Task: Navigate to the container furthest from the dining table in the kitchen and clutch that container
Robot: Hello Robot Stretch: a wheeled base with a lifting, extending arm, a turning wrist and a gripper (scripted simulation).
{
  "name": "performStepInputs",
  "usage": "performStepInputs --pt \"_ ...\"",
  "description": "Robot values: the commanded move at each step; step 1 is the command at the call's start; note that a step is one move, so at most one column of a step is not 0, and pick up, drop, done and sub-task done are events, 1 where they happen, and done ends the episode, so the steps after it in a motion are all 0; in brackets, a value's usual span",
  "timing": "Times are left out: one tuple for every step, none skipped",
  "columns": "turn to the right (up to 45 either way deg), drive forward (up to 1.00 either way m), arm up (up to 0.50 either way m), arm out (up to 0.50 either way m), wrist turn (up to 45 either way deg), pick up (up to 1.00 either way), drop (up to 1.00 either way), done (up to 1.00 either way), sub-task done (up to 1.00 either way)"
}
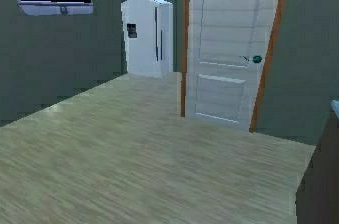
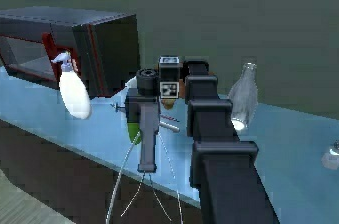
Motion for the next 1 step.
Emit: performStepInputs --pt "0.0 0.0 0.0 0.0 45.0 0.0 0.0 0.0 0.0"
